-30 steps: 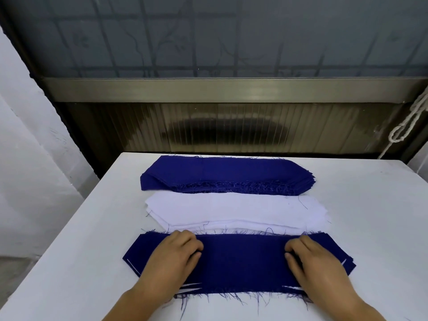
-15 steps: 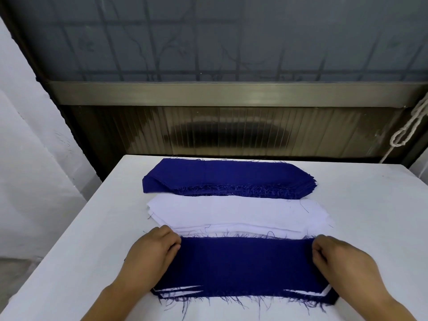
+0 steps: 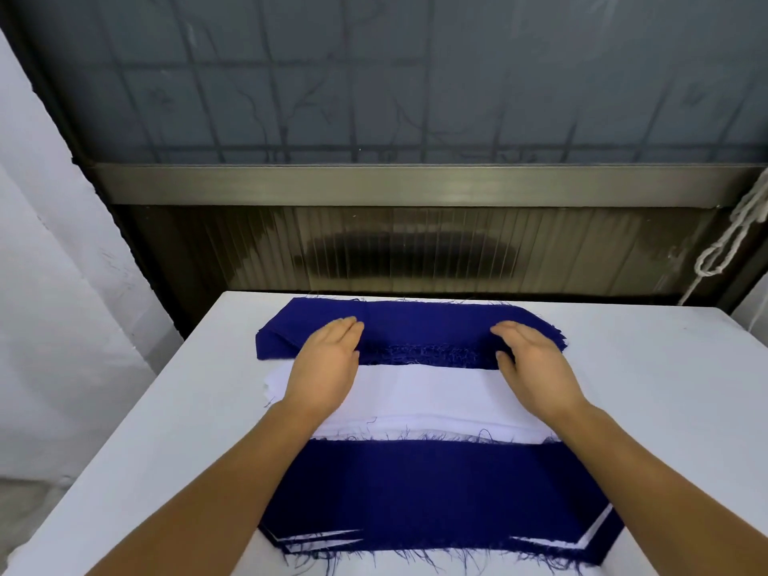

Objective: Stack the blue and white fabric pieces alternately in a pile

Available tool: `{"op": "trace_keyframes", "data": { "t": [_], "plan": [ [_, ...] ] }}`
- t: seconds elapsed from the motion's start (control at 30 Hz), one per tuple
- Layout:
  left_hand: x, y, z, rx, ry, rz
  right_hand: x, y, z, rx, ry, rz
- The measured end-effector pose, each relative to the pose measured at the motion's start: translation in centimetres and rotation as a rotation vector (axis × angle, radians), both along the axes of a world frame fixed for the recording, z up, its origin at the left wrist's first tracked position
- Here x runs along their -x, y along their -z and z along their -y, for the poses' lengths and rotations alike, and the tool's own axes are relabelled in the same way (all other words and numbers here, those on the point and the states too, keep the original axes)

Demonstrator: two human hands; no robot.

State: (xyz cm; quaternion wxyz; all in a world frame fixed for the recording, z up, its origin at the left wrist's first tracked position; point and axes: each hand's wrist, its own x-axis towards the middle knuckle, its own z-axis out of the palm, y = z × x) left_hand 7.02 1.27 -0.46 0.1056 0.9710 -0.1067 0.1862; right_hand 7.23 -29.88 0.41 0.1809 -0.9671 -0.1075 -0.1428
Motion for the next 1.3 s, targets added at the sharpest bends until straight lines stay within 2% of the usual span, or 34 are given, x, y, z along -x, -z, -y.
{"op": "trace_keyframes", "data": {
  "t": [0.2, 0.4, 0.63, 0.8, 0.93, 1.07, 1.23, 1.3],
  "plan": [
    [-3.2, 1.0, -1.0, -0.181, 0.050, -0.145, -2.7, 0.6, 0.2, 0.116, -0.015, -0.104],
    [-2.9, 1.3, -1.0, -0.192, 0.029, -0.029, -2.8, 0.5, 0.1, 0.270, 0.028, -0.007],
    [-2.7, -0.7, -0.9, -0.142, -0.062, -0.014, -3.0, 0.0, 0.0, 0.064, 0.059, 0.033],
    [-2.5, -0.4, -0.5, 0.048, -0.039, 0.062, -2.9, 0.0, 0.1, -0.056, 0.097, 0.014],
    [-2.9, 0.3, -1.3, 0.188, 0.016, -0.061, -2.8, -0.3, 0.7, -0.139, -0.019, -0.083],
    [-2.8, 0.0, -2.6, 0.121, 0.031, -0.059, -1.4, -0.9, 1.4, -0.177, -0.083, -0.089],
    [0.4, -2.1, -3.2, 0.032, 0.105, 0.089, 1.9, -2.0, 1.2, -0.164, -0.096, -0.032],
    [2.5, -3.4, -3.4, 0.007, 0.110, 0.091, 3.8, -2.8, 1.4, -0.194, -0.071, -0.031]
  ]
}}
